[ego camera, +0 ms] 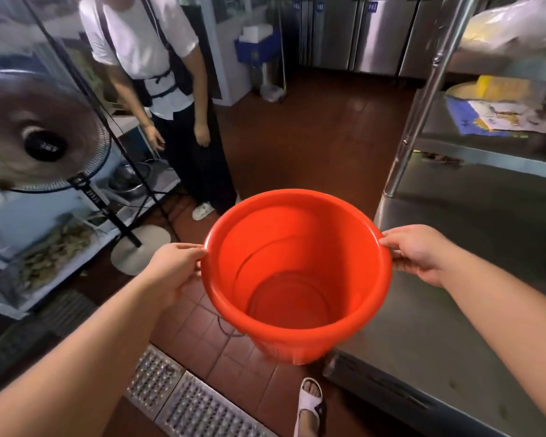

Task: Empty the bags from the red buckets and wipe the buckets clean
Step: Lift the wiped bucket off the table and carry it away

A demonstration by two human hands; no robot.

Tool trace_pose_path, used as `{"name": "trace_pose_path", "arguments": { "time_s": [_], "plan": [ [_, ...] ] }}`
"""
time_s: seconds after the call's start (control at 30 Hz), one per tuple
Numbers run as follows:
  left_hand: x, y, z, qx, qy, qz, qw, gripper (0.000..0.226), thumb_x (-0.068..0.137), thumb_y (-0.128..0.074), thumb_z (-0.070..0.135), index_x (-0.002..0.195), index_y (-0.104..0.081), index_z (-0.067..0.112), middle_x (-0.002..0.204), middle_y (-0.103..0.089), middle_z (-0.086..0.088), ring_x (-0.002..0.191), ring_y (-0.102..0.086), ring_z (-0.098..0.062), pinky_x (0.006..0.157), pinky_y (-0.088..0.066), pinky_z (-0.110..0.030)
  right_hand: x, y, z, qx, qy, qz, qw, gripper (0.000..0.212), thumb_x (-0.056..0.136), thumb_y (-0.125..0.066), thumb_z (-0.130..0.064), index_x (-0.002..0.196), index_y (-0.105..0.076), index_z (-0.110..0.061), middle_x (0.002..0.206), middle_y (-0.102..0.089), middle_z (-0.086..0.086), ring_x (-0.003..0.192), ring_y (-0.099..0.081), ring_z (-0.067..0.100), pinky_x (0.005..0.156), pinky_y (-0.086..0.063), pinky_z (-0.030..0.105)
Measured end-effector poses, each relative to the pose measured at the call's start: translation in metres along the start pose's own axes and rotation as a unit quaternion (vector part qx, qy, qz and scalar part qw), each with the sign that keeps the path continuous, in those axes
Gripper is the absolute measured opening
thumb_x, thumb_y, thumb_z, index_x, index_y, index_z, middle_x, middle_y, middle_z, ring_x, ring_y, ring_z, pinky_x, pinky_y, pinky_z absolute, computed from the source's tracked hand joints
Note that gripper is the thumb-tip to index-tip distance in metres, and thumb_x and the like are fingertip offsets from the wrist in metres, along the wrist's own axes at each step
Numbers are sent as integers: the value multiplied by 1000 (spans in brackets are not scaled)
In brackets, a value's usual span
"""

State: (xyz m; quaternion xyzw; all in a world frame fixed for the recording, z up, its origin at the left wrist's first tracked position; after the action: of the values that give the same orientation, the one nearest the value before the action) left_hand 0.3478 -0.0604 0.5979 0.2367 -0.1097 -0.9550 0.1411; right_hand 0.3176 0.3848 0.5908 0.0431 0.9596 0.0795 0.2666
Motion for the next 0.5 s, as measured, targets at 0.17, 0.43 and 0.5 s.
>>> {"name": "trace_pose_path", "arguments": {
  "time_s": [0.17,0.43,0.5],
  "plan": [
    [64,-19,35,43,12,-8,999,31,92,-66,3,79,-84,24,77,-71,-15,75,-61,-26,83,-57,-48,71,-10,-22,4,-18,3,1000,19,89,-59,1,81,-71,-11,62,-68,0,51,-62,10,52,-51,23],
    [174,-53,73,73,27,-10,997,21,92,-66,5,96,-83,16,77,-77,-7,75,-69,-23,86,-64,-47,148,-21,-45,33,-34,64,997,18,91,-58,3,94,-71,-10,73,-73,8,58,-66,16,51,-54,26],
    [205,-64,77,86,24,-18,996,22,92,-66,6,101,-83,17,76,-76,-5,70,-67,-21,76,-62,-40,166,-24,-46,34,-36,89,995,20,91,-57,4,89,-72,-9,69,-71,7,56,-64,16,50,-53,25]
  ]
}}
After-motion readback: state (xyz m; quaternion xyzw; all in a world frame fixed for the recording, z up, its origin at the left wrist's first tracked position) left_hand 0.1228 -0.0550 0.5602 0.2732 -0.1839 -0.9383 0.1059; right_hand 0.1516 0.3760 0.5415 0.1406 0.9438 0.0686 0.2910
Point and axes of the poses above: each hand's wrist, its own x-axis towards the middle knuckle, its own y-axis out of the back of the hand, z = x × y, the point moved 5 cm from there along x, towards the middle knuckle
